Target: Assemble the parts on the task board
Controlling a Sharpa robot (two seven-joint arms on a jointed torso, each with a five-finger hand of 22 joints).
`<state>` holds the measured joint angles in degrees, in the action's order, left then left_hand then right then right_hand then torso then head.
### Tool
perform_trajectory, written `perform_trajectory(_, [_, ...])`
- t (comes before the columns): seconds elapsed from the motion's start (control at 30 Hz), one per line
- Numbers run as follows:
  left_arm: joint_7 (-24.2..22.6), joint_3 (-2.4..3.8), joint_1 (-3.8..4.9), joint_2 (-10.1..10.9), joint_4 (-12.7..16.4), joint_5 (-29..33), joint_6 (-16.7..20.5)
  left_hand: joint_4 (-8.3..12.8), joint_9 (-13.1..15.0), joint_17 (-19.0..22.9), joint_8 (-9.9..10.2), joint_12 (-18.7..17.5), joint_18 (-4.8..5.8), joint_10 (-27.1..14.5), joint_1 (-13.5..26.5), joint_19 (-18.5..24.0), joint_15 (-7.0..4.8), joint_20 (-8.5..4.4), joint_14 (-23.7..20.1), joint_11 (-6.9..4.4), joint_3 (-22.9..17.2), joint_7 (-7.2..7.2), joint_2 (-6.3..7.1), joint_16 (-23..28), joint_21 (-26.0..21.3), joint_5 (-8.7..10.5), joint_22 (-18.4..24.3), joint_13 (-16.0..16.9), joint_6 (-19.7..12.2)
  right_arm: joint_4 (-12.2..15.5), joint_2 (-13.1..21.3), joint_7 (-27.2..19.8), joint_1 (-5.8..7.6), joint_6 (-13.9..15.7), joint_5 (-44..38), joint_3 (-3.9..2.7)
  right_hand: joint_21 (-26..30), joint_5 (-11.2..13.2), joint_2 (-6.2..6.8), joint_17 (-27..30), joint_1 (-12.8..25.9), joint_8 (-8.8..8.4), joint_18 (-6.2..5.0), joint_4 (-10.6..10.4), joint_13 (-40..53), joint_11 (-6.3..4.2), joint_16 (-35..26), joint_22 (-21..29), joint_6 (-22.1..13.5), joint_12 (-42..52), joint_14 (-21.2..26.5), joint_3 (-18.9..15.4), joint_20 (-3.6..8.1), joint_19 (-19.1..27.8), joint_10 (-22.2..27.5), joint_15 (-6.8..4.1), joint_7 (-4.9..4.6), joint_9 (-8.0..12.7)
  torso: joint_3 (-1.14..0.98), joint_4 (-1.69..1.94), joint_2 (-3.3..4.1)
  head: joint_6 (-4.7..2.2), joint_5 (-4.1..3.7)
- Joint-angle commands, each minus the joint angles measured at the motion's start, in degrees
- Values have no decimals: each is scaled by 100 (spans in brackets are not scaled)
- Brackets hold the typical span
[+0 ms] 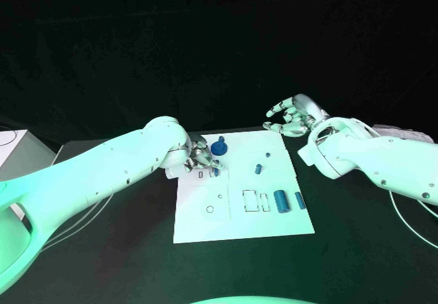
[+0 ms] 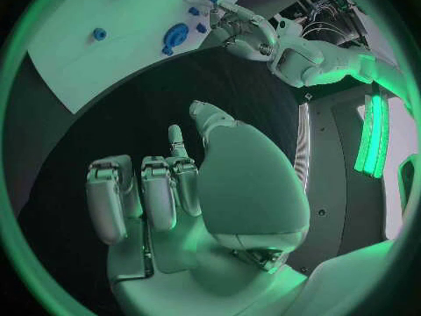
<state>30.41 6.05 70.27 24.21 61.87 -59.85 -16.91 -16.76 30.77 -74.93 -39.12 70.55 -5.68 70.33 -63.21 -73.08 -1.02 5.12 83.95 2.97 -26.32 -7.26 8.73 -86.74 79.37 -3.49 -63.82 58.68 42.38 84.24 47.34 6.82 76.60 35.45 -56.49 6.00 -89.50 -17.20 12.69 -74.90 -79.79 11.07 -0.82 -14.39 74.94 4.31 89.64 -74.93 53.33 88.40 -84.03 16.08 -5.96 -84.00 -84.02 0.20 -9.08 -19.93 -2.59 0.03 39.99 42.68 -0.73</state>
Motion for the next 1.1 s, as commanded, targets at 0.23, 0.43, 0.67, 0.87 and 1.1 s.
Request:
perform_trajectory(0.23, [-10, -22, 12, -29, -22, 116, -115, 18, -21, -720, 50, -15, 38, -58, 0, 23, 49, 23, 318, 10, -21, -19, -26, 7, -8, 27, -7, -8, -10, -1, -12, 11, 3, -65, -65, -5, -3, -40, 30, -1510, 14, 29, 69, -30, 1371, 4, 36, -1465, -61, -9, -597, 7, 19, -577, -431, -20, -3, -7, -3, 7, 7, 22, -19])
perform_trajectory(0.43, [-12, -34, 11, -35, -35, 127, -118, 31, -33, -730, 94, -31, 36, -82, -80, 31, 57, 38, 319, 15, -79, -23, -58, 2, -5, 25, -8, -30, 29, -3, -14, 16, 3, -71, -66, -6, -3, -40, 30, -1510, 14, 29, 69, -30, 1371, 4, 36, -1465, -61, -9, -597, 7, 19, -577, -431, -20, -3, -7, -3, 5, 8, 36, -17])
perform_trajectory(0.67, [-18, -41, 10, -56, -55, 191, -124, 76, -31, -748, 150, -34, 36, -79, -290, 30, 51, 45, 325, 1, -271, -8, -131, -9, 11, 22, -33, -32, 109, -9, -25, 21, 3, -81, -67, -6, -2, -42, 23, -1508, 17, 34, 68, -36, 1370, 5, 35, -1464, -65, -9, -597, 13, 18, -577, -430, -18, -4, -9, -3, 6, 13, 48, -31])
perform_trajectory(0.87, [-27, -49, 8, -81, -85, 241, -135, 104, -23, -762, 161, -37, 38, -78, -366, 23, 46, 43, 329, -5, -336, -2, -121, -15, 20, 21, -51, -33, 128, -11, -37, 23, 3, -87, -67, -6, -2, -42, 23, -1508, 17, 34, 68, -36, 1370, 5, 35, -1464, -65, -9, -597, 13, 18, -577, -430, -18, -4, -9, -6, 0, 18, 66, -39])
perform_trajectory(1.1, [-35, -57, 7, -89, -102, 289, -135, 135, -10, -783, 165, -34, 40, -66, -436, 18, 40, 39, 338, -13, -399, 7, -112, -25, 28, 21, -65, -27, 152, -12, -37, 27, 3, -92, -69, -6, -2, -42, 23, -1508, 17, 34, 68, -36, 1370, 5, 35, -1464, -65, -9, -597, 13, 18, -577, -430, -18, -4, -9, -9, 8, 11, 83, -39])
